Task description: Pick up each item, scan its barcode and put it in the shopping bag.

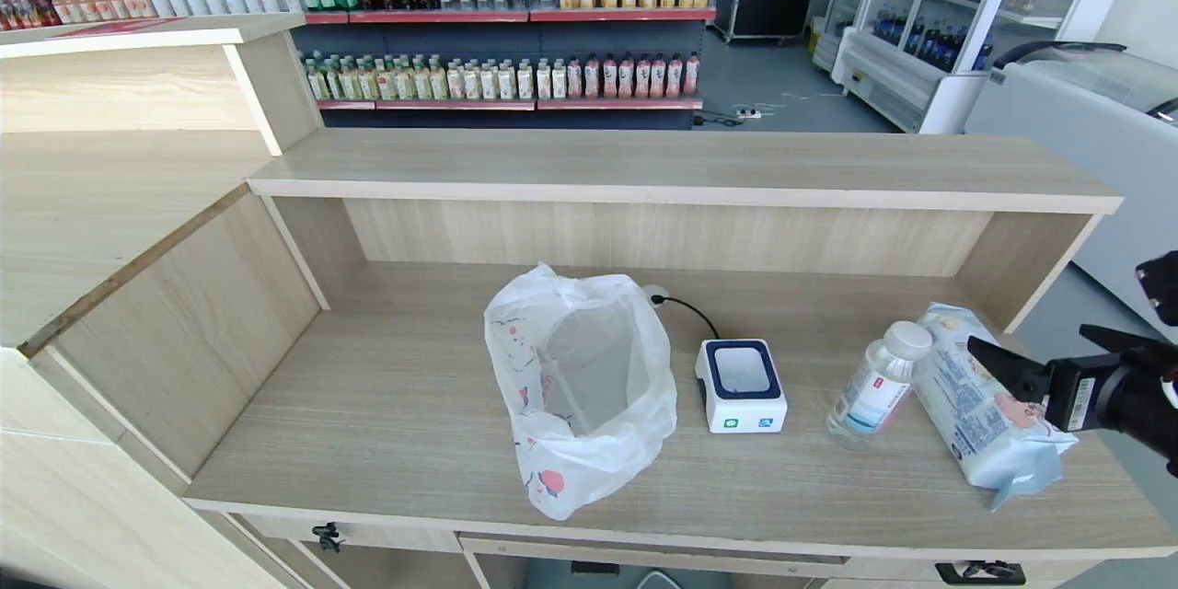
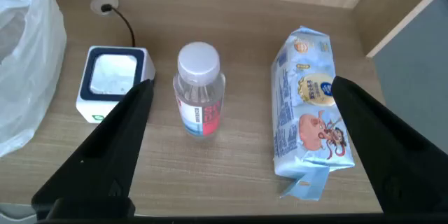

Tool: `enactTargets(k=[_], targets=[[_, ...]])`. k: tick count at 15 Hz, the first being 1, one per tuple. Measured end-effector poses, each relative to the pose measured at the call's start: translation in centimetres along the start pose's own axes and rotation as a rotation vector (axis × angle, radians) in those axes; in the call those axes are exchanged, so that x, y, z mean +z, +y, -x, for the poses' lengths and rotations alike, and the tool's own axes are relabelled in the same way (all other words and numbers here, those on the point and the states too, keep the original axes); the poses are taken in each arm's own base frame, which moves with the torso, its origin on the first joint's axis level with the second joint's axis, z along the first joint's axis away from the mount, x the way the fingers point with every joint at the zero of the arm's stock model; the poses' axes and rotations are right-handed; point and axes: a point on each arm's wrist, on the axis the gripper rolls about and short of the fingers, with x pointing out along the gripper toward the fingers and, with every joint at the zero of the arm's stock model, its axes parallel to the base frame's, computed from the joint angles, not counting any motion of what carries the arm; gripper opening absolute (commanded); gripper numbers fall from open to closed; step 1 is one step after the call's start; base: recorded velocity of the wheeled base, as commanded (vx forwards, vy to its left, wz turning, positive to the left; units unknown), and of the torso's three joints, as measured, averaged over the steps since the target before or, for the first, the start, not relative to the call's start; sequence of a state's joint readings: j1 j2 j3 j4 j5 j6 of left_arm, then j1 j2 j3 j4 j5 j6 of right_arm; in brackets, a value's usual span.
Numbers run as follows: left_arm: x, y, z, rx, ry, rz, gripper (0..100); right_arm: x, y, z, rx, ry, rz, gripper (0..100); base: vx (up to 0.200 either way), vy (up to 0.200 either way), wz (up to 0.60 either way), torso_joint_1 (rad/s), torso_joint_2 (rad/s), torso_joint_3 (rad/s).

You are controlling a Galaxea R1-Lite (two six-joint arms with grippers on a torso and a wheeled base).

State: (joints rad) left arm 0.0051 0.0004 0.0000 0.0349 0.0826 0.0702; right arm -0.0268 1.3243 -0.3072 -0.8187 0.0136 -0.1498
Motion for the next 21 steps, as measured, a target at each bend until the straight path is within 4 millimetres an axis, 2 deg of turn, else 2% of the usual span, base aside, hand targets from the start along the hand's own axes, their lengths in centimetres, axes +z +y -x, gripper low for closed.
enactTargets(k=[4, 9, 17, 21], targets=[[0.0, 0.0, 0.0, 0.0, 0.0, 0.0, 100, -4.3, 0.2, 0.5, -0.009, 0.174, 0.01, 100, 0.0, 0.0, 0.0, 0.0, 0.0, 0.0], [0.0, 0.0, 0.0, -0.001, 0.0, 0.0, 100, -4.9, -0.4, -0.5, -0.043, 0.14, -0.008, 100, 0.0, 0.0, 0.0, 0.0, 0.0, 0.0], [0.0, 0.0, 0.0, 0.0, 0.0, 0.0, 100, -7.5, -0.1, -6.6, 0.063, 0.172, 0.033, 100, 0.0, 0.0, 0.0, 0.0, 0.0, 0.0], [0.0, 0.0, 0.0, 0.0, 0.0, 0.0, 100, -7.9, 1.7, -9.3, 0.153, 0.133, 0.07, 100, 0.0, 0.0, 0.0, 0.0, 0.0, 0.0]])
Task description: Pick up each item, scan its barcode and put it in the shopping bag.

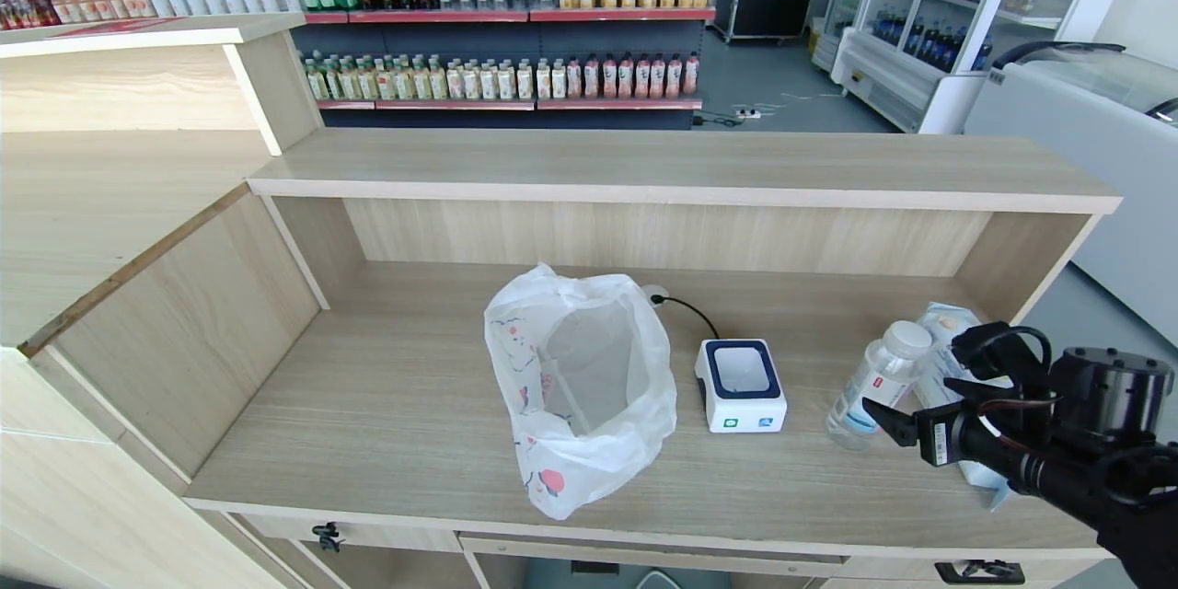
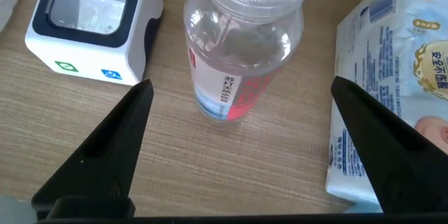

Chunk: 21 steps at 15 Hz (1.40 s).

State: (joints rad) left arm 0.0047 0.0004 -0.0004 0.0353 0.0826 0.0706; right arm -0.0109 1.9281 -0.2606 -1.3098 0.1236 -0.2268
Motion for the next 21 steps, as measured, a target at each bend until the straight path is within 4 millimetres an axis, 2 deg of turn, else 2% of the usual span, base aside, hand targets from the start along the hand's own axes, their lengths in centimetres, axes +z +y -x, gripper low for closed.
enactTargets(k=[5, 12, 21], targets=[[0.0, 0.0, 0.0, 0.0, 0.0, 0.0, 100, -0.8, 0.7, -2.5, 0.052, 0.015, 0.041, 100, 0.0, 0.0, 0.0, 0.0, 0.0, 0.0], [0.0, 0.0, 0.0, 0.0, 0.0, 0.0, 100, -0.9, 1.1, -6.3, 0.161, -0.035, 0.098, 100, 0.0, 0.0, 0.0, 0.0, 0.0, 0.0], [0.0, 0.0, 0.0, 0.0, 0.0, 0.0, 100, -1.3, 1.2, -7.4, 0.193, -0.055, 0.095, 100, 0.0, 0.0, 0.0, 0.0, 0.0, 0.0]])
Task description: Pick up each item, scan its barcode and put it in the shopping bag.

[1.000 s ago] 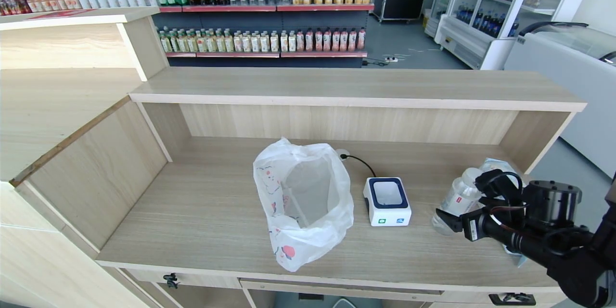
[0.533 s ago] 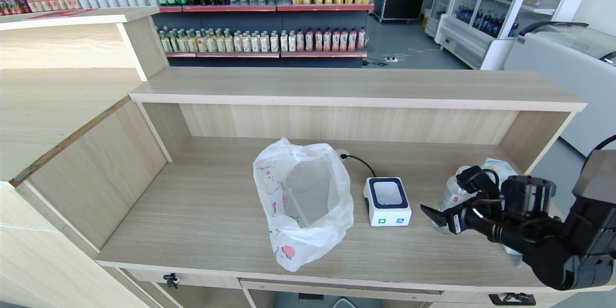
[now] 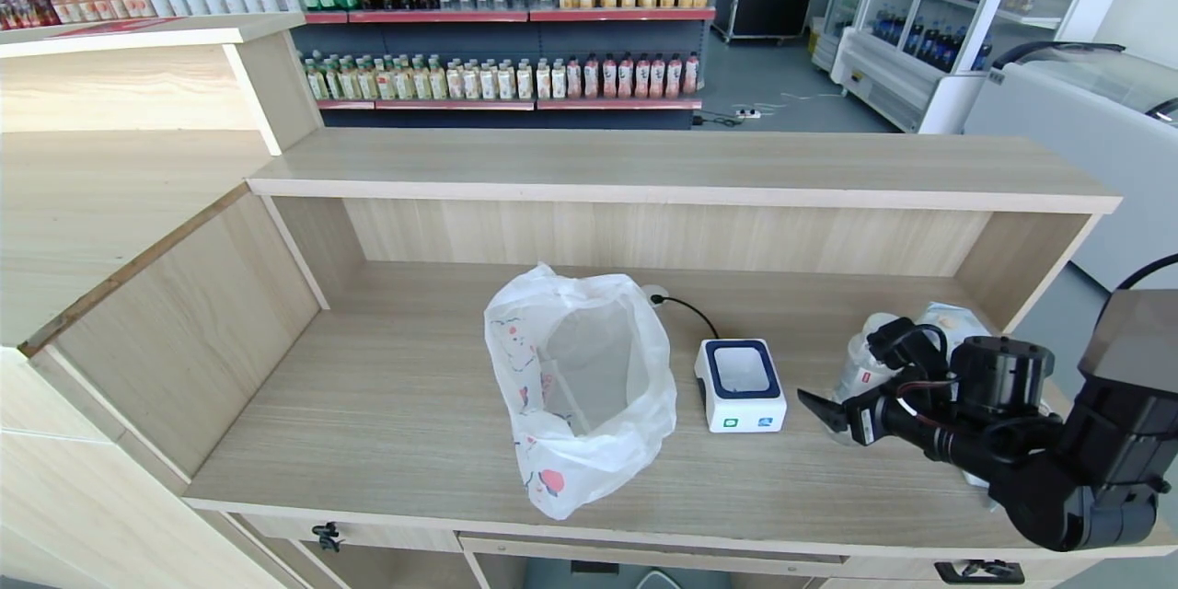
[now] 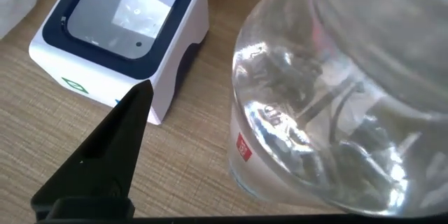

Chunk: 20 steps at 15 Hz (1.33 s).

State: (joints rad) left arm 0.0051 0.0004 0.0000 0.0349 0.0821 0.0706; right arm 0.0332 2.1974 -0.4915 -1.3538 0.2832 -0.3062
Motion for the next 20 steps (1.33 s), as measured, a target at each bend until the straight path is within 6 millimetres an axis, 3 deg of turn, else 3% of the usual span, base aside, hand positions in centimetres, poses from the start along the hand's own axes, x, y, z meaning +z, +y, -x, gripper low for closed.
enactTargets(k=[1, 2, 14, 17, 20], targets=[[0.0, 0.0, 0.0, 0.0, 0.0, 0.0, 100, 0.0, 0.0, 0.0, 0.0, -0.001, -0.001, 100, 0.0, 0.0, 0.0, 0.0, 0.0, 0.0], [0.0, 0.0, 0.0, 0.0, 0.0, 0.0, 100, 0.0, -0.1, -0.1, -0.002, -0.002, -0.001, 0, 0.0, 0.0, 0.0, 0.0, 0.0, 0.0], [0.0, 0.0, 0.0, 0.0, 0.0, 0.0, 100, -0.1, -1.7, 0.6, 0.015, -0.023, -0.035, 0, 0.0, 0.0, 0.0, 0.0, 0.0, 0.0], [0.0, 0.0, 0.0, 0.0, 0.0, 0.0, 100, 1.1, -1.7, 1.6, 0.027, -0.052, -0.105, 0, 0.0, 0.0, 0.0, 0.0, 0.0, 0.0], [0.0, 0.0, 0.0, 0.0, 0.0, 0.0, 100, 3.7, -1.5, 3.7, 0.1, -0.074, -0.193, 0, 0.0, 0.0, 0.0, 0.0, 0.0, 0.0]])
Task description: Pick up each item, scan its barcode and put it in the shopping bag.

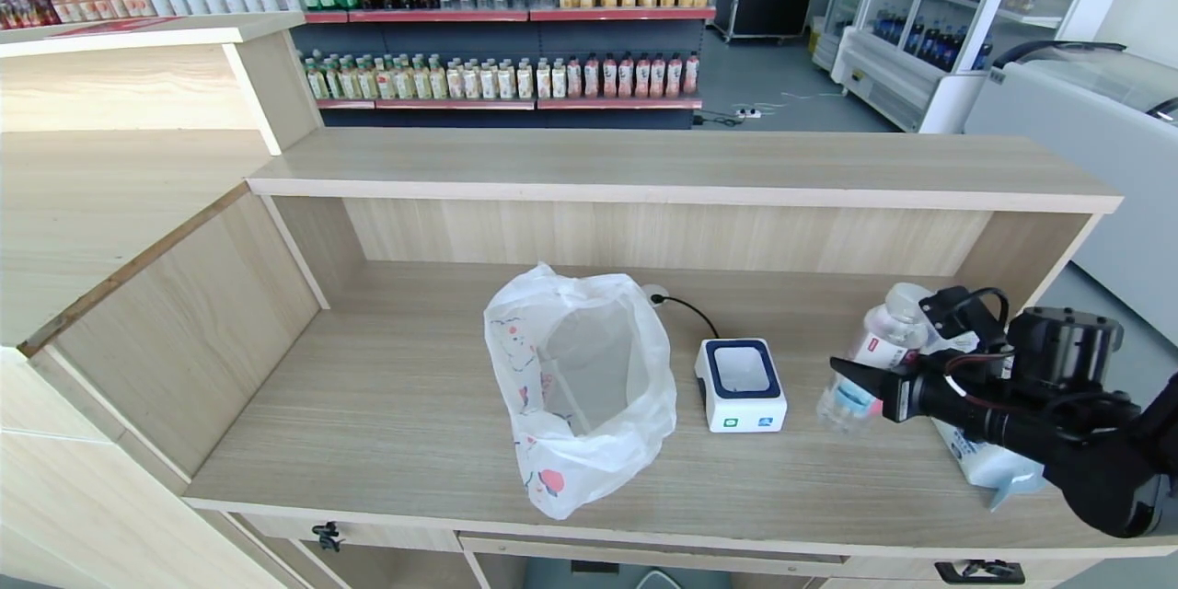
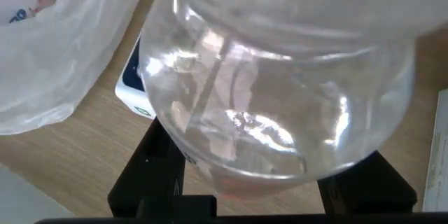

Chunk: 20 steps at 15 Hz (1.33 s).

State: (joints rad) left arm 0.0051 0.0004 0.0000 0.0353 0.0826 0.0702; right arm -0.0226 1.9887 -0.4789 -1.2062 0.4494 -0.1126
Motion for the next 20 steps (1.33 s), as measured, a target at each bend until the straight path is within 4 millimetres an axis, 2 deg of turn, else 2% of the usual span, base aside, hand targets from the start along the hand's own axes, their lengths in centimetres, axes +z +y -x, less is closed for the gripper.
enactTargets(k=[3, 7, 11, 13, 15, 20], targets=[[0.0, 0.0, 0.0, 0.0, 0.0, 0.0, 100, 4.5, 2.0, 3.5, 0.123, -0.024, -0.066, 0, 0.0, 0.0, 0.0, 0.0, 0.0, 0.0], [0.0, 0.0, 0.0, 0.0, 0.0, 0.0, 100, 11.4, 6.8, 9.9, 0.303, -0.085, -0.2, 0, 0.0, 0.0, 0.0, 0.0, 0.0, 0.0], [0.0, 0.0, 0.0, 0.0, 0.0, 0.0, 100, 15.5, 11.3, 16.2, 0.485, -0.11, -0.213, 0, 0.0, 0.0, 0.0, 0.0, 0.0, 0.0], [0.0, 0.0, 0.0, 0.0, 0.0, 0.0, 100, 16.7, 12.3, 18.5, 0.613, -0.146, -0.236, 0, 0.0, 0.0, 0.0, 0.0, 0.0, 0.0], [0.0, 0.0, 0.0, 0.0, 0.0, 0.0, 100, 17.3, 12.7, 19.8, 0.671, -0.176, -0.219, 0, 0.0, 0.0, 0.0, 0.0, 0.0, 0.0], [0.0, 0.0, 0.0, 0.0, 0.0, 0.0, 100, 17.8, 13.2, 21.2, 0.788, -0.18, -0.199, 0, 0.0, 0.0, 0.0, 0.0, 0.0, 0.0]])
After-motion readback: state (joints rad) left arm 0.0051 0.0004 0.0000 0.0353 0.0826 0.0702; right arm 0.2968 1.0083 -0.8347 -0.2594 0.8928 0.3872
